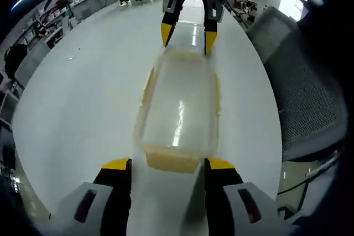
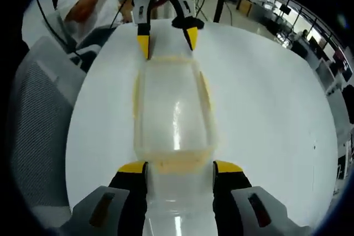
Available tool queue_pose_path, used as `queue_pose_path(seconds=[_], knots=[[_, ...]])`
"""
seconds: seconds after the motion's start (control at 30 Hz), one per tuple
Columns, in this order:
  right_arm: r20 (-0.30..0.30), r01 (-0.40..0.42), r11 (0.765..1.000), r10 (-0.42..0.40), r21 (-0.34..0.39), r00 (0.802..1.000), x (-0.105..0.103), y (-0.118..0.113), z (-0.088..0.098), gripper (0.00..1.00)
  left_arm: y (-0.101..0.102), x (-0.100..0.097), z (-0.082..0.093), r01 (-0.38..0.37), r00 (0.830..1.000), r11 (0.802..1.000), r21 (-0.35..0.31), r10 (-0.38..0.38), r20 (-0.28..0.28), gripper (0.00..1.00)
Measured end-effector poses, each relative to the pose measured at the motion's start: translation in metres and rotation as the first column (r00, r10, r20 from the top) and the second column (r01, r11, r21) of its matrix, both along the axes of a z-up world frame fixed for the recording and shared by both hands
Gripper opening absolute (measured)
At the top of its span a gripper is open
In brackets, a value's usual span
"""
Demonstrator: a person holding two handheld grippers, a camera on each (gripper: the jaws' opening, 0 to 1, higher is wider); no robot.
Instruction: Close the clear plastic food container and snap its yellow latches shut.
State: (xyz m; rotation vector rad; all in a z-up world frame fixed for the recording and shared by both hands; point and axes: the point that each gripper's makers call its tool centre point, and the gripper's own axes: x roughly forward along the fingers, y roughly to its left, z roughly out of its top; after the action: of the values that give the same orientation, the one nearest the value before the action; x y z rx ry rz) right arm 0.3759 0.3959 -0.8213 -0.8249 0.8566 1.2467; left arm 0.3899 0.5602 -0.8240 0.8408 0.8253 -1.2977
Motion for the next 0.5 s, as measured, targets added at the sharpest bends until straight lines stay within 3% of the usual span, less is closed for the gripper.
queue_pose_path(seconds=[0.27, 0.37, 0.5], knots=[[-0.007, -0.041, 0.998, 0.040, -0.045, 0.999, -0.001, 0.002, -0.008, 0.45, -0.002, -0.002, -0.006, 0.101, 0.995, 0.994, 0.035, -0.101, 0.010, 0.50], [-0.003, -0.066, 0.995, 0.065, -0.075, 0.998, 0.000, 0.001, -0.012, 0.44, 0.000, -0.003, -0.013, 0.122, 0.993, 0.990, 0.064, -0.122, 0.000, 0.49], [-0.016, -0.062, 0.994, 0.060, -0.087, 0.998, 0.002, 0.002, -0.013, 0.43, -0.004, -0.003, -0.011, 0.116, 0.993, 0.992, 0.057, -0.116, -0.009, 0.48]])
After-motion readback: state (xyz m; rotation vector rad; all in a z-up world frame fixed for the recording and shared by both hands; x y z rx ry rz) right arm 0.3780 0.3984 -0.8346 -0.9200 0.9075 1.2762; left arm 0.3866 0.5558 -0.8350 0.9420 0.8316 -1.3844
